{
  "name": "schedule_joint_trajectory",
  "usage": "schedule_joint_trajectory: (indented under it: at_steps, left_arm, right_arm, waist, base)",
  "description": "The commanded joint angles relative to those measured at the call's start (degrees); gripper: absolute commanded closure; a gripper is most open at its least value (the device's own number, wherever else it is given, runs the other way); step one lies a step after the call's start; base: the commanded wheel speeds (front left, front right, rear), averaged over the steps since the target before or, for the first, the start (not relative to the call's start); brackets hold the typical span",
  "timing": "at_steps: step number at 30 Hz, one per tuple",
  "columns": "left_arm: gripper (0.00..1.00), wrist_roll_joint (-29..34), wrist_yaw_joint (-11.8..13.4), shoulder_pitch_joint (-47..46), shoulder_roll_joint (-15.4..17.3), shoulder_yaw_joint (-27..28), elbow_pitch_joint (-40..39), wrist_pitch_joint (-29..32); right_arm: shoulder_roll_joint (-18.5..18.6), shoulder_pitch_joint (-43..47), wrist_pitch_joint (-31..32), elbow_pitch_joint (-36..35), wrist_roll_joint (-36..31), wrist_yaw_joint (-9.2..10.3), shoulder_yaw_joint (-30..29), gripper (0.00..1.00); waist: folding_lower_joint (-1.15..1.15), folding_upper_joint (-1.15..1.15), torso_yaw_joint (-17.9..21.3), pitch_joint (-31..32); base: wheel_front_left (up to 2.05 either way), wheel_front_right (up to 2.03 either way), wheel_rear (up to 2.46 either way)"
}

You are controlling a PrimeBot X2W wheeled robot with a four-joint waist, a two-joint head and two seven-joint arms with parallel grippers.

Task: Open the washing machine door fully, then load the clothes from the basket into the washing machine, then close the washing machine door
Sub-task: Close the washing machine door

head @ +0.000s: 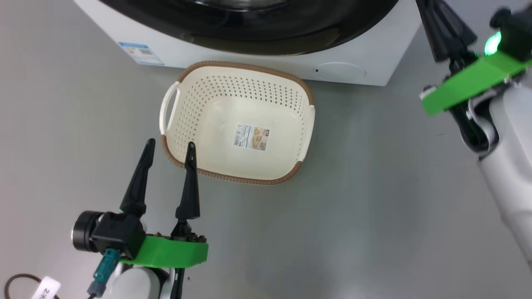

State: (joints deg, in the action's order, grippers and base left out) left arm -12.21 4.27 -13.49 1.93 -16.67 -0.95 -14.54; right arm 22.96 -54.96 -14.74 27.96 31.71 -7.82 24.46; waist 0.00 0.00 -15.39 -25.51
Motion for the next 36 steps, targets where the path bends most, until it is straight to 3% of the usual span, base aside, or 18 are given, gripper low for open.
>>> schedule_joint_trajectory:
  at_steps: [1,8,10,11,12,36]
  left_arm:
    - [0.0,0.7,-0.3,0.15,0.95,2.41,-0.73,-0.46]
    - [0.0,1.13,-1.22,1.03,0.95,3.24,0.11,-0.46]
    - [0.0,1.28,-1.71,1.31,0.95,3.51,0.65,-0.46]
    - [0.0,1.38,-1.88,1.45,0.95,3.61,0.92,-0.46]
    - [0.0,1.51,-2.05,1.61,0.95,3.69,1.25,-0.46]
    - [0.0,0.76,-4.14,8.58,2.38,6.4,5.99,-0.46]
  right_arm:
    - [-0.68,5.32,-0.25,-3.59,-0.88,0.33,-1.89,1.0]
    - [-1.3,15.3,-0.26,-8.69,-2.97,0.33,-7.93,1.0]
    - [-2.42,19.57,-0.26,-10.97,-4.45,0.33,-10.85,0.53]
    - [-2.89,20.9,-0.26,-11.64,-4.85,0.33,-11.67,0.05]
    - [-3.32,22.17,-0.26,-12.22,-5.25,0.33,-12.36,0.0]
    - [-11.54,47.2,1.02,-20.56,-11.35,0.33,-24.94,0.0]
  waist:
    - [0.0,0.0,1.42,1.41]
    - [0.0,0.0,3.19,3.76]
    - [0.0,0.0,3.93,4.93]
    - [0.0,0.0,4.17,5.36]
    - [0.0,0.0,4.38,5.83]
    - [0.0,0.0,9.67,17.78]
  base:
    - [0.0,0.0,0.0]
    - [0.0,0.0,0.0]
    - [0.0,0.0,0.0]
    - [0.0,0.0,0.0]
    - [0.0,0.0,0.0]
    - [0.0,0.0,0.0]
